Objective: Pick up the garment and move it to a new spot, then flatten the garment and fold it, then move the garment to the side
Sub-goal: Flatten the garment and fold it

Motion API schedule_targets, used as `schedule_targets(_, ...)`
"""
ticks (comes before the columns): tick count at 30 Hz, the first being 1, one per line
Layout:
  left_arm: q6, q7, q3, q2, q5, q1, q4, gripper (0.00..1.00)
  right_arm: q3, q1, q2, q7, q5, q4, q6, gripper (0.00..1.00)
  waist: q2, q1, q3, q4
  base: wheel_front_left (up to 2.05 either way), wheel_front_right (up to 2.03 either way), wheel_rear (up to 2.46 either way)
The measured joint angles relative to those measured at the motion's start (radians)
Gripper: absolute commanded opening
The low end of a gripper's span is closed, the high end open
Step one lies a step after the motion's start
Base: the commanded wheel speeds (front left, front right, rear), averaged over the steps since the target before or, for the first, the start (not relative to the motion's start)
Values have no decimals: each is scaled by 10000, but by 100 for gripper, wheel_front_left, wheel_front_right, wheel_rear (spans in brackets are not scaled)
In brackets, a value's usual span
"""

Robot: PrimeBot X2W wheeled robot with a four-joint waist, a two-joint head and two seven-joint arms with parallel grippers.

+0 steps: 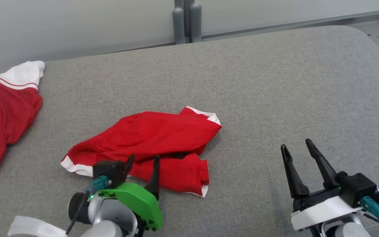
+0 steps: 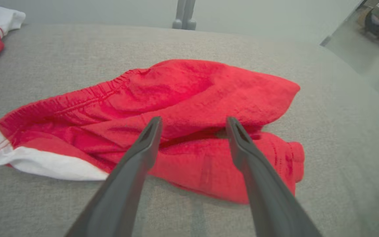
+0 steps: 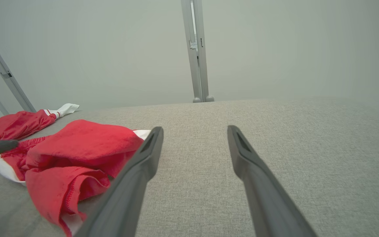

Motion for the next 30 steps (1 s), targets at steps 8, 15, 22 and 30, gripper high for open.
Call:
schedule_targets(8,355,1743,-1390,301,673,-401,-694,100,4,-141,117,0,35,6,0,100,0,0,154,-336,0,0,0)
schedule_targets(15,128,1808,-1475,132,675,-752,142,100,44,-201,180,0,102,36,0,100,0,0,333,-716,0,0,0)
schedule_targets(22,-451,1900,-1452,-245,332,-988,1319,0,13,-325,203,0,134,73,0,100,0,0,510,-1025,0,0,0)
schedule_targets(30,-936,2031,-1434,-439,142,-1525,1743,0,-25,-342,226,0,196,130,0,100,0,0,501,-1253,0,0,0)
